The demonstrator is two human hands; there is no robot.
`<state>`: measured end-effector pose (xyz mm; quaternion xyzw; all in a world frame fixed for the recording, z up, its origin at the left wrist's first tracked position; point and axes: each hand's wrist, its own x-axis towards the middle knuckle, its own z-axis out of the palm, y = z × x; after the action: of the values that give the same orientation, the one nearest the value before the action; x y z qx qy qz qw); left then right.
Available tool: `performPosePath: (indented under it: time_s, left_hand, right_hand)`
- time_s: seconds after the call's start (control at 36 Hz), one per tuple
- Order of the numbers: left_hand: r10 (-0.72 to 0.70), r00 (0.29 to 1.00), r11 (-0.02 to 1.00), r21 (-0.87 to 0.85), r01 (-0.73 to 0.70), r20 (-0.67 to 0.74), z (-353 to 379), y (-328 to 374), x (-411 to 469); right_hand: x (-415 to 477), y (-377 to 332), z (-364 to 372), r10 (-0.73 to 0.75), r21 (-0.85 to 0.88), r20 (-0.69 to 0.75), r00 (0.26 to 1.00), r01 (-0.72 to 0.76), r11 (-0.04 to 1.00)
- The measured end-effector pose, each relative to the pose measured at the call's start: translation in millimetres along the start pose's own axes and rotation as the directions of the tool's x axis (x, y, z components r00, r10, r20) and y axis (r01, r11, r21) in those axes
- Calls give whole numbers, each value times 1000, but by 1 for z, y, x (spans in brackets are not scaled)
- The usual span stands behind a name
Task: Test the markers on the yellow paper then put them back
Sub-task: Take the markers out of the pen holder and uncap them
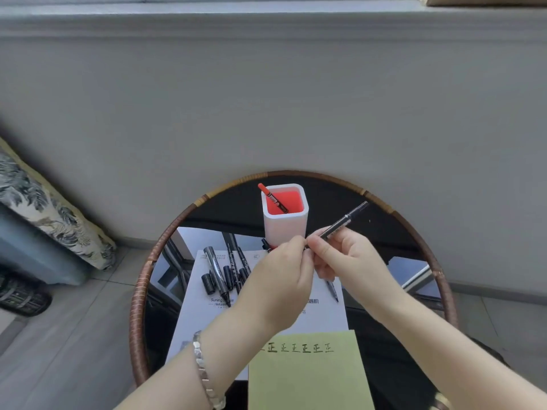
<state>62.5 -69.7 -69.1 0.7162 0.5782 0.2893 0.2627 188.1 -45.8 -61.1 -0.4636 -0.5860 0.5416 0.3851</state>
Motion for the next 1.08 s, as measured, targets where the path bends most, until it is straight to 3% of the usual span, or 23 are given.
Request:
performPosePath:
  time_s: [0.17, 0.39, 0.56, 0.72, 0.94, 1.08]
  left_hand:
    - [72, 994, 994, 86, -65, -81, 3, -7, -7]
    - [21, 1000, 1000, 23, -21, 15, -4, -16, -10]
    - [-177, 984, 983, -34, 178, 33, 7, -22, -13]
    - [-389, 921, 897, -214, 387, 35, 12, -37, -15]
    - [-419, 905, 867, -262, 424, 78, 36, -38, -8]
    - [-347, 938, 932, -111, 345, 7, 65, -27, 19]
  right_hand:
    - [0, 4, 12, 84, 203, 0, 996, -83, 976]
    - [-2, 8, 7, 28, 142, 21, 999, -31, 989]
    - [17, 14, -22, 184, -126, -206, 961, -213, 969]
    - [38, 61, -62, 307, -579, -211, 928, -372, 725]
    - [40, 98, -64, 242, -628, -354, 904, -421, 655]
    - [36, 102, -61, 200, -619, -386, 901, -413, 668]
